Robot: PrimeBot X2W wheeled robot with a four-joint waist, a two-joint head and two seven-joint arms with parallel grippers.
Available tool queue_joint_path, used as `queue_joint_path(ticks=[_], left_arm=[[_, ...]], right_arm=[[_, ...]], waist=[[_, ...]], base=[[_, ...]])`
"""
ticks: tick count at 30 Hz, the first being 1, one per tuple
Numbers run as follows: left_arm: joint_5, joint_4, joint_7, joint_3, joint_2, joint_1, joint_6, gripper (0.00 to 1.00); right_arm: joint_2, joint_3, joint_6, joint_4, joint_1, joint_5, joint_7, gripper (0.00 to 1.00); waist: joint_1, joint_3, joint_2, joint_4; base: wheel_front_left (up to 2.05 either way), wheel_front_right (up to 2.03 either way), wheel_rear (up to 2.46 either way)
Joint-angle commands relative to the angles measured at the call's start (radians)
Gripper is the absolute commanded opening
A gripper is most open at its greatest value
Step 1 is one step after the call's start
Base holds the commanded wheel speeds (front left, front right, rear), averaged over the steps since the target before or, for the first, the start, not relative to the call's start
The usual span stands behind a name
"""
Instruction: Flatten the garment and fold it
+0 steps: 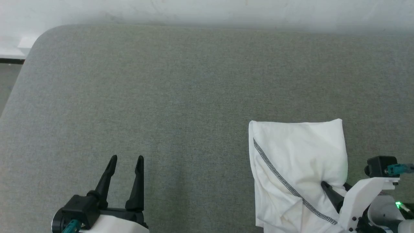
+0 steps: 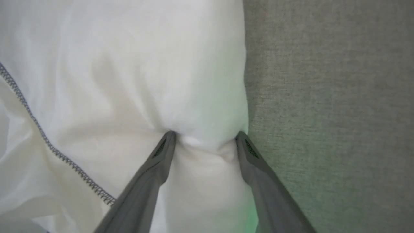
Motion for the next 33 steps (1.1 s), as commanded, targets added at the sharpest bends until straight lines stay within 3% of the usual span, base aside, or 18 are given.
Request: queue_joint_path(ticks=[1,8,9,10,21,33], left_arm=[[-0.004,-0.005,0.002,0.001,0.005,-0.021,-0.005,1.00],[-0.002,-0.005,0.011,-0.010,0.007,-0.049,-0.008,1.00],[-0.002,-0.004,0.012,-0.011,0.007,-0.053,-0.008,1.00],[-0.003,-0.004,0.012,-0.012,0.007,-0.056,-0.009,1.00],[-0.011,0.004,0.005,-0.012,0.006,-0.059,-0.010,1.00],[0.001,-0.030,-0.001,-0.005,0.019,-0.069,-0.004,1.00]], right_arm=[[-0.002,0.004,-0.001,0.021,-0.018,-0.010,-0.005,1.00],[-0.010,0.003,-0.001,0.166,-0.078,-0.041,-0.021,1.00],[-0.010,-0.003,-0.001,0.179,-0.085,-0.047,-0.028,0.05],[-0.011,-0.004,-0.001,0.192,-0.092,-0.053,-0.032,0.00],[-0.051,0.052,-0.001,0.159,-0.125,-0.048,-0.067,0.00],[-0.122,0.085,-0.001,0.083,-0.205,-0.063,-0.025,0.00]], waist=[[0.0000,0.011,0.0001,0.011],[0.0000,0.023,0.0001,0.027],[0.0000,0.023,0.0001,0.027],[0.0000,0.023,0.0001,0.026],[0.0000,0.000,0.0001,-0.011],[0.0000,0.000,0.0001,-0.108]], base=[[0.00,0.00,0.00],[0.00,0.00,0.00],[0.00,0.00,0.00],[0.00,0.00,0.00],[0.00,0.00,0.00],[0.00,0.00,0.00]])
